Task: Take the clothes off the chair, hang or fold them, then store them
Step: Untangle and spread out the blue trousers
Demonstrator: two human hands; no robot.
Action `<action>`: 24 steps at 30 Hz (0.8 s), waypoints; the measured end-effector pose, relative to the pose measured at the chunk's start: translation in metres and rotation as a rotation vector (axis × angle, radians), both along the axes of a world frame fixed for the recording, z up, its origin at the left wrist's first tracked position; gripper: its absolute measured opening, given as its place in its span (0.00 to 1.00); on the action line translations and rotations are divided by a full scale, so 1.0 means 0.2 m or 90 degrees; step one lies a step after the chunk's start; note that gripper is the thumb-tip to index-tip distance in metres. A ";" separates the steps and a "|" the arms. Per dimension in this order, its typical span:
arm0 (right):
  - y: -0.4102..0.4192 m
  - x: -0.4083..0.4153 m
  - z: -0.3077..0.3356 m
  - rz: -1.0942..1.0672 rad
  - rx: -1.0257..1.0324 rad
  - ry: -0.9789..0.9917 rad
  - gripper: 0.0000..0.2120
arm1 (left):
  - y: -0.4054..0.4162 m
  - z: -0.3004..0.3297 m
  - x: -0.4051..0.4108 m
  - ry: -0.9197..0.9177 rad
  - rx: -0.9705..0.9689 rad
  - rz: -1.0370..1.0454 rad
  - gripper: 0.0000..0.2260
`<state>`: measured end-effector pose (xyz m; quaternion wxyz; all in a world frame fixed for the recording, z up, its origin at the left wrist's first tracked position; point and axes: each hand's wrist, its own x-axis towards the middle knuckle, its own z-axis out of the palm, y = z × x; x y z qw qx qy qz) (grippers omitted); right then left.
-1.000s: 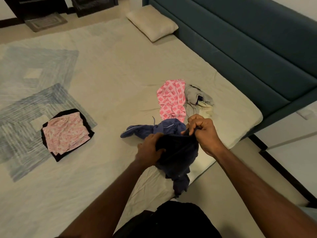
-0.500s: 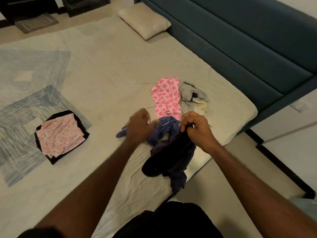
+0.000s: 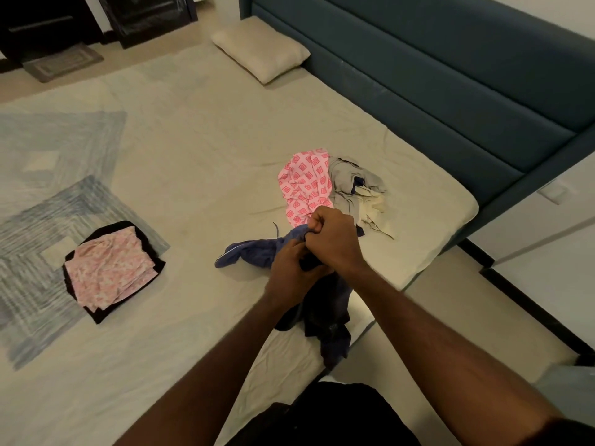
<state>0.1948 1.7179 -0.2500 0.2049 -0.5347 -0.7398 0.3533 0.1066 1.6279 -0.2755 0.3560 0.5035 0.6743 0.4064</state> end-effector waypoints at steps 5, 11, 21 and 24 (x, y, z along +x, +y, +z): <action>0.06 0.03 0.04 0.157 -0.082 0.173 0.08 | 0.02 0.03 -0.10 -0.231 -0.026 0.040 0.10; 0.05 0.21 -0.14 0.321 -0.358 0.143 0.29 | 0.11 0.28 -0.39 -0.185 0.003 0.109 0.07; 0.07 0.18 -0.35 -0.065 -0.188 0.279 0.07 | 0.06 0.72 -0.96 -0.207 0.117 0.200 0.17; 0.24 0.21 -0.15 -0.011 -0.120 0.234 0.09 | -0.05 0.73 -1.18 0.007 0.026 0.233 0.20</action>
